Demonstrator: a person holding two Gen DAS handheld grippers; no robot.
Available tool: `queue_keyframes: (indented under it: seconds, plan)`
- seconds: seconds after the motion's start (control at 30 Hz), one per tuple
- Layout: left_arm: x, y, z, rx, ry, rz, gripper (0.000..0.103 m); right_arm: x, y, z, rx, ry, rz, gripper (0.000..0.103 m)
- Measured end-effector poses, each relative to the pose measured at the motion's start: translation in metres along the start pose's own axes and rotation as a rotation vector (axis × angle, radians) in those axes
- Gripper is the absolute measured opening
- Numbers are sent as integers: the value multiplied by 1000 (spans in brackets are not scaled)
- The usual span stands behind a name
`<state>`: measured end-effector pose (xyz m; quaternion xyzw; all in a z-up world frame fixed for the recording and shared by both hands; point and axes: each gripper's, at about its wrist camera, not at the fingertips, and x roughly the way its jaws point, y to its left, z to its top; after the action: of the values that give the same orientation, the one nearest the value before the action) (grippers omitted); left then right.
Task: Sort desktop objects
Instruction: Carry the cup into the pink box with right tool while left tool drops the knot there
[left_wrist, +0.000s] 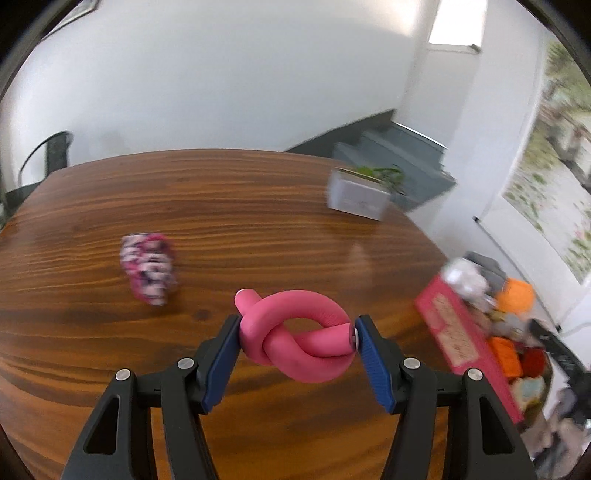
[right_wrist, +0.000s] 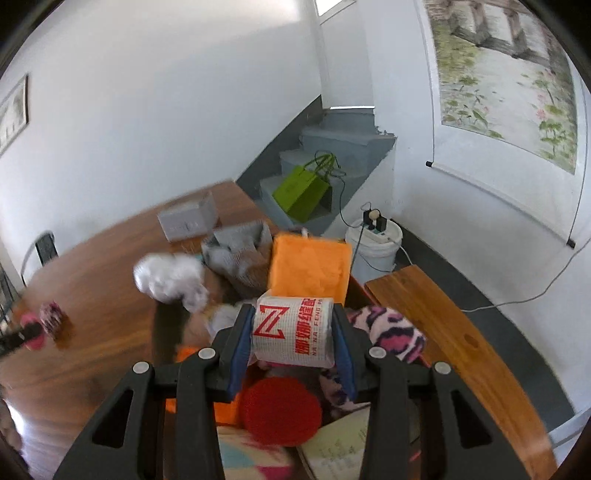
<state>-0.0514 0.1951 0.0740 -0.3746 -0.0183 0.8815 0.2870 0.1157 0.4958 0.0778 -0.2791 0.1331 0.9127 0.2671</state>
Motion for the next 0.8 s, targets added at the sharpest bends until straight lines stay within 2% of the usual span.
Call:
queue_keyframes:
  seconds: [0.2, 0.33, 0.4, 0.47, 0.53, 0.67, 0.8]
  plan:
    - [6, -69, 3, 89, 16, -79, 64, -1, -6, -7, 21, -38, 41, 45]
    - [12, -110, 8, 121, 24, -144, 64, -11, -14, -10, 75, -68, 92, 51]
    - [19, -131, 10, 142, 32, -175, 64, -23, -17, -10, 92, -116, 84, 56]
    - [25, -149, 11, 174, 32, -193, 64, -34, -21, -10, 111, -165, 60, 69]
    - [30, -164, 11, 213, 28, -202, 64, -38, -29, -9, 147, -195, 28, 75]
    - [47, -187, 9, 281, 33, -214, 64, -41, -48, -6, 228, -212, 0, 75]
    - [62, -192, 6, 305, 60, -205, 64, -40, -55, -6, 257, -208, 2, 75]
